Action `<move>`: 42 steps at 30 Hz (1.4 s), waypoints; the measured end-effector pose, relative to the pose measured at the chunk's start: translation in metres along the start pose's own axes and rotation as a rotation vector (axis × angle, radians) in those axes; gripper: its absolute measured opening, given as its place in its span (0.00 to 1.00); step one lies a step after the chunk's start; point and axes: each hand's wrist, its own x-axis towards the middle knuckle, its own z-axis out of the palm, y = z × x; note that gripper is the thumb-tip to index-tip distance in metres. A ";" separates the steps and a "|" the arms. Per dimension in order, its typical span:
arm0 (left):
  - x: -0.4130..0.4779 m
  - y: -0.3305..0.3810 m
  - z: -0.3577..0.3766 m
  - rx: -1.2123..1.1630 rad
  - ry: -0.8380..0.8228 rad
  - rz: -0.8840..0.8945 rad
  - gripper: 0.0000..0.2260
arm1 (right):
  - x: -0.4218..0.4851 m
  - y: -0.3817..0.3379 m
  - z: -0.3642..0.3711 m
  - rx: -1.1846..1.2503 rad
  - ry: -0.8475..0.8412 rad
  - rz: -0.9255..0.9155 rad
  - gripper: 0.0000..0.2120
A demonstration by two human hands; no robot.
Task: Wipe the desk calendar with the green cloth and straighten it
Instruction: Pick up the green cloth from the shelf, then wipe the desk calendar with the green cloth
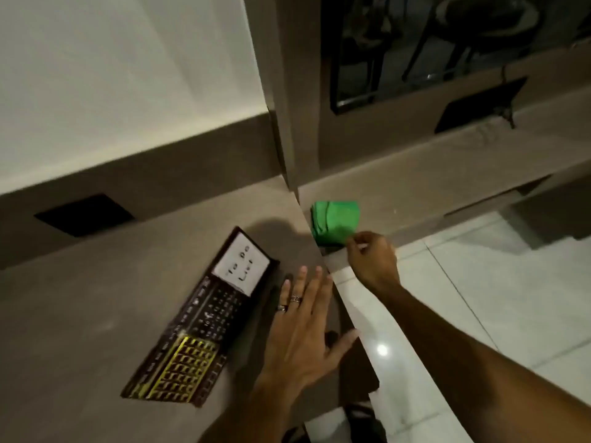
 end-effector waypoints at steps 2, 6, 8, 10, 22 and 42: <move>0.001 -0.006 0.021 0.017 -0.065 -0.016 0.42 | 0.018 0.010 0.016 -0.034 0.006 0.013 0.15; -0.006 -0.015 0.051 0.123 -0.087 0.009 0.44 | 0.040 0.025 0.045 -0.041 -0.002 0.193 0.25; -0.006 -0.016 0.055 0.154 -0.087 0.017 0.45 | 0.044 0.031 0.054 -0.003 0.017 0.253 0.27; -0.005 -0.017 0.055 0.161 -0.094 -0.002 0.46 | 0.050 0.032 0.060 0.026 0.043 0.282 0.30; -0.003 -0.016 0.059 0.116 -0.088 -0.018 0.46 | 0.086 0.008 0.071 0.392 -0.065 0.566 0.33; -0.142 -0.089 -0.087 0.239 0.191 -0.382 0.40 | -0.154 -0.048 0.021 0.646 -0.356 -0.267 0.23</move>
